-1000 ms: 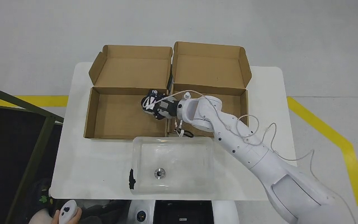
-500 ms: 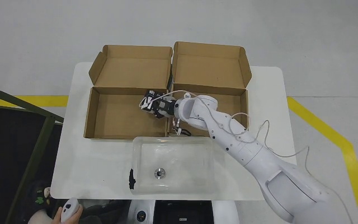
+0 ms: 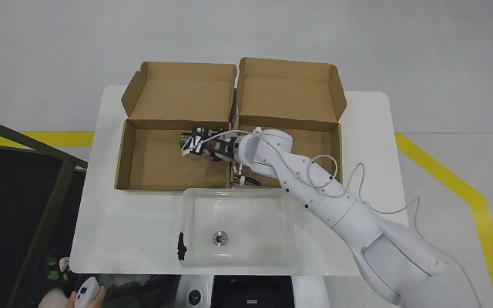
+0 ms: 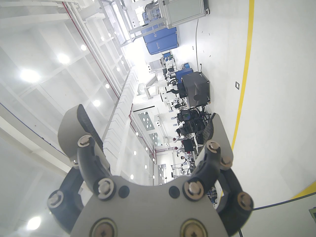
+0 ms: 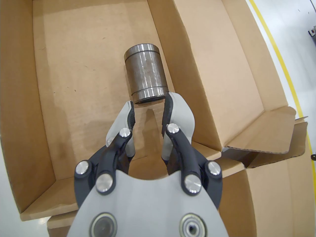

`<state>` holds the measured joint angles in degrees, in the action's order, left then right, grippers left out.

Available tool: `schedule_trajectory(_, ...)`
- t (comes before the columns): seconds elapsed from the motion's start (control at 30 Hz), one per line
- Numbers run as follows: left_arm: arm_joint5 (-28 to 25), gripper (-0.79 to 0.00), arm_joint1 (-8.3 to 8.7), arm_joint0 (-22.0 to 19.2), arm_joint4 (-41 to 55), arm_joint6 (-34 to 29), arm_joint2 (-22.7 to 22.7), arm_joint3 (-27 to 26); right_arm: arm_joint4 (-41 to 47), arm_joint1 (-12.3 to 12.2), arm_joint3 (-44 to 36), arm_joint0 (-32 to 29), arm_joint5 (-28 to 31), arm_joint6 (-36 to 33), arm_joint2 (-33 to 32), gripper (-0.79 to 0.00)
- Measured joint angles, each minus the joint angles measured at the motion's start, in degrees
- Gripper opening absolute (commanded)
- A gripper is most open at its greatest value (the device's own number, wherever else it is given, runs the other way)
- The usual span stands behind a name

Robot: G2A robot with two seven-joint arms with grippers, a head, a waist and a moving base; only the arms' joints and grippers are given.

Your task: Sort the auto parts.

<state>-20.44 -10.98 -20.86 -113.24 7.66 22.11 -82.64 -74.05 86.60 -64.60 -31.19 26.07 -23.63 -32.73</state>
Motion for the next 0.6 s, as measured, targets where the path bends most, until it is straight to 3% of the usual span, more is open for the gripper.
schedule_trajectory(0.23, 0.0, 0.0, 0.0, 0.0, 0.0, 0.0, 0.0, 0.0, 0.41, -1.29, -8.85, -4.02, 3.6, -1.62, -2.49, -0.489)
schedule_trajectory(0.6, 0.0, 0.0, 0.0, 0.0, 0.0, 0.0, 0.0, 0.0, -1.22, -5.08, -27.58, -15.15, 9.14, -7.04, -8.8, -0.48)
